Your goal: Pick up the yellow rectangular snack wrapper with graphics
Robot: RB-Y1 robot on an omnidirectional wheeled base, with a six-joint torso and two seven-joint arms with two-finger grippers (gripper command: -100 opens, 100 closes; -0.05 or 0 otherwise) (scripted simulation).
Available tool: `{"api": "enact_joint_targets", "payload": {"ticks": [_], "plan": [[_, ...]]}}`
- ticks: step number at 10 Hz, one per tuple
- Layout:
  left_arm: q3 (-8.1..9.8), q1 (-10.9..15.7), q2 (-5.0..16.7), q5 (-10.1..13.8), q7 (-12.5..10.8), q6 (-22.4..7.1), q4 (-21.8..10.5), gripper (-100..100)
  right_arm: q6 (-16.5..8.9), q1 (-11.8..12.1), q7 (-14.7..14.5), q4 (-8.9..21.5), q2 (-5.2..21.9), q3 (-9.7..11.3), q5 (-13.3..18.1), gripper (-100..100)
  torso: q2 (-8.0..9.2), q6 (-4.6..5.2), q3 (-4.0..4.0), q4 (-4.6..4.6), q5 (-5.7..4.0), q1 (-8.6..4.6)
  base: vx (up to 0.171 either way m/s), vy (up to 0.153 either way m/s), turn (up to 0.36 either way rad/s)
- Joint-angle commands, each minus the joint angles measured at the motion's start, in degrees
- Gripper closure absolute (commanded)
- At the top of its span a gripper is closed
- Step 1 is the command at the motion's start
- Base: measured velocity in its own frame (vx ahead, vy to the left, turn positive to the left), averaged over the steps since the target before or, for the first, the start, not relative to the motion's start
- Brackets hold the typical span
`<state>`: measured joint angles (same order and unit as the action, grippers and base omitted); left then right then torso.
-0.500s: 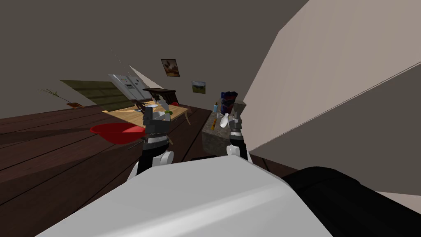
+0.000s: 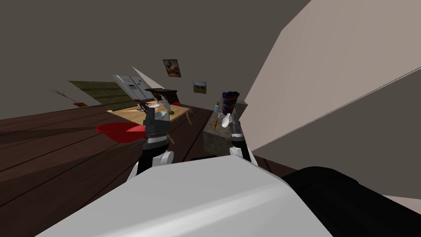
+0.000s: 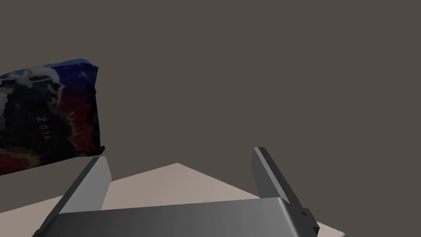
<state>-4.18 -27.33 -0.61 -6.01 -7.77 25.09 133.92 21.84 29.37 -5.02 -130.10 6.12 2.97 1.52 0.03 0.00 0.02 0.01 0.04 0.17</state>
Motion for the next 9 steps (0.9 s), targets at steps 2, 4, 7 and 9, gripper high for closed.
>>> {"api": "enact_joint_targets", "payload": {"ticks": [2,4,7,9], "plan": [[0.00,0.00,0.00,0.00,0.00,0.00,0.00,0,0.00,0.77,-1.57,0.86,3.47,-0.71,1.52,-100,0.02,0.00,0.01,0.00,0.01,0.04,-0.012,0.057,0.038],[0.00,0.00,0.00,0.00,0.00,0.00,0.00,0,-0.03,2.20,-4.14,2.14,7.42,-1.76,4.11,-100,0.00,0.00,0.00,0.00,0.01,0.04,-0.001,0.074,0.054],[0.00,0.00,0.00,0.00,0.00,0.00,0.00,0,-0.03,3.07,-5.65,2.84,11.36,-2.29,5.61,-100,-0.04,0.00,-0.02,-0.01,0.01,0.04,0.005,0.053,0.037],[0.00,0.00,0.00,0.00,0.00,0.00,0.00,0,-0.02,4.05,-7.29,3.59,14.27,-2.83,7.25,-100,-0.06,0.00,-0.03,-0.01,0.00,0.00,0.008,0.050,0.044]]}}
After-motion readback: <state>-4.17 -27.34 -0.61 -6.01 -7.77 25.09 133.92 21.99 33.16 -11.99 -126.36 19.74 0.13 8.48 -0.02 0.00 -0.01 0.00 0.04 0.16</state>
